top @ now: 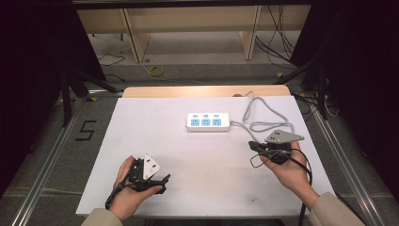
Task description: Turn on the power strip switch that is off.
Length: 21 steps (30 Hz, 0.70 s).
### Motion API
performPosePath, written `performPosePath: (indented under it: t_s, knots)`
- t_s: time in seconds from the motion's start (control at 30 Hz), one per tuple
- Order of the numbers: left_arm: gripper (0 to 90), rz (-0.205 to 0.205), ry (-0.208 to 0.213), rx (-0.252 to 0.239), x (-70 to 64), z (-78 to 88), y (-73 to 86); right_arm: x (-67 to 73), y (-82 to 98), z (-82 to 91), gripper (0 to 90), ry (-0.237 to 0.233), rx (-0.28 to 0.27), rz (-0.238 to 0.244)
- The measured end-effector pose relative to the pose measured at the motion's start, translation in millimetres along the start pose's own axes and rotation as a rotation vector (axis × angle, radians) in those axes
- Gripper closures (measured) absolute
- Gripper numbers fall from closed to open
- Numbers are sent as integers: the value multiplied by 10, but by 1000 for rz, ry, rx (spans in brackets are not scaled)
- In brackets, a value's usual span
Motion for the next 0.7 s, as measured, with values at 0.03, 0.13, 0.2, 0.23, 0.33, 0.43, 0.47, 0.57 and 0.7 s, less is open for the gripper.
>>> performPosePath:
  t_s: [0.03,0.13,0.2,0.23,0.33,0.43,0.47,0.57,0.7]
  knots:
    - [156,1,0,-1,2,0,-1,-1,-15,-20,900,-2,1,1]
    - [157,2,1,0,2,-5,1,-10,-47,-72,900,-2,3,6]
    - [157,7,5,5,-5,-15,10,-23,-71,-113,900,6,7,15]
    - [157,6,6,7,-5,-18,13,-24,-87,-140,900,5,9,15]
    - [157,6,4,8,2,-17,12,-22,-115,-204,900,4,17,23]
    - [157,7,3,8,4,-17,13,-16,-144,-288,900,0,25,24]
    - [157,6,4,9,2,-15,13,-16,-144,-288,900,0,25,24]
    - [157,11,4,8,-6,-18,11,-17,-201,-370,900,2,27,32]
    - [157,15,5,10,-6,-18,15,-28,-258,-449,900,5,28,38]
Point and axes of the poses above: each handheld gripper's, and its own axes: z roughly backward along the jaws, y roughly out of its underside, x roughly to its left, the point moved 10 cm from there along -z, roughly forward along the jaws, and after that the axes turned 1 degree about z, right-handed, at the moved point
